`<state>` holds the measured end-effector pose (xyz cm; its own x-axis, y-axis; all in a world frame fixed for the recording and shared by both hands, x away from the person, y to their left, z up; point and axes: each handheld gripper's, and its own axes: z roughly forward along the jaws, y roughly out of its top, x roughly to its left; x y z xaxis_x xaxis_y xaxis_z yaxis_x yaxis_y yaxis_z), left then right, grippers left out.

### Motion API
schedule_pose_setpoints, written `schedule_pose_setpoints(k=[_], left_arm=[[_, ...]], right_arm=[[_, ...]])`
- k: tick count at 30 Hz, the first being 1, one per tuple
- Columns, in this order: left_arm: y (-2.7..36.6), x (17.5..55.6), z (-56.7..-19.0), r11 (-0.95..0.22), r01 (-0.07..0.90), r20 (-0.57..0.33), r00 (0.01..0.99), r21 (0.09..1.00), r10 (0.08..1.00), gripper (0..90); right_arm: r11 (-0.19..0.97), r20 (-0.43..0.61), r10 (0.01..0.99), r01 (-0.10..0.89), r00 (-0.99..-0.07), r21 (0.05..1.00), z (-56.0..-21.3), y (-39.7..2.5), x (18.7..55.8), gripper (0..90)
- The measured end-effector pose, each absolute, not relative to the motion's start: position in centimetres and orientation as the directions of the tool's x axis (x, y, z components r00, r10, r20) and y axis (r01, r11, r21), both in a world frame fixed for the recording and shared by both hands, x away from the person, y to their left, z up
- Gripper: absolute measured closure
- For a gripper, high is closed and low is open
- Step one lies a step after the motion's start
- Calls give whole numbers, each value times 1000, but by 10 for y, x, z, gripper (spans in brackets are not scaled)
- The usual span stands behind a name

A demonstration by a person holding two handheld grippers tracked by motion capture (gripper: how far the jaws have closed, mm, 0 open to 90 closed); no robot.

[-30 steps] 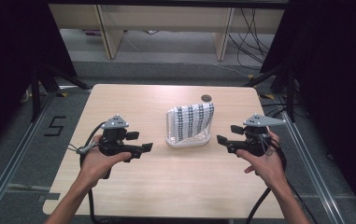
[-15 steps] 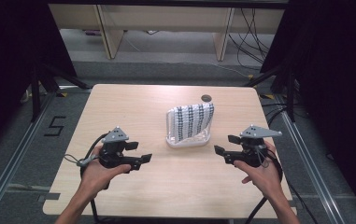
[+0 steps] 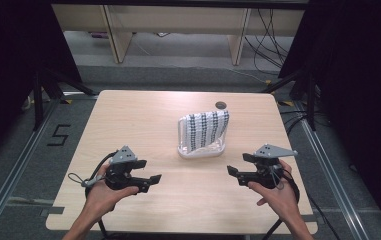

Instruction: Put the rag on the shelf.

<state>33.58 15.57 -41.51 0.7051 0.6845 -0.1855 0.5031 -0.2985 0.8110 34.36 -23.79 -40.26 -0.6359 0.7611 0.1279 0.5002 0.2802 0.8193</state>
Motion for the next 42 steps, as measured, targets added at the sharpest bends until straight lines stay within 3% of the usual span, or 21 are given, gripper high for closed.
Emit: schedule_pose_setpoints(k=[24, 26, 42], left_arm=[[165, 316, -439, -332, 510, -157, 699, 794, 697, 211], [165, 314, -441, -328, 513, -164, 698, 793, 697, 211], [172, 303, -454, -361, 511, -145, 710, 780, 689, 212]], right_arm=[[281, 146, 763, 526, -630, 803, -424, -234, 322, 231], [304, 118, 749, 496, -652, 813, -427, -235, 324, 231], [290, 163, 752, 542, -639, 789, -442, -232, 312, 206]])
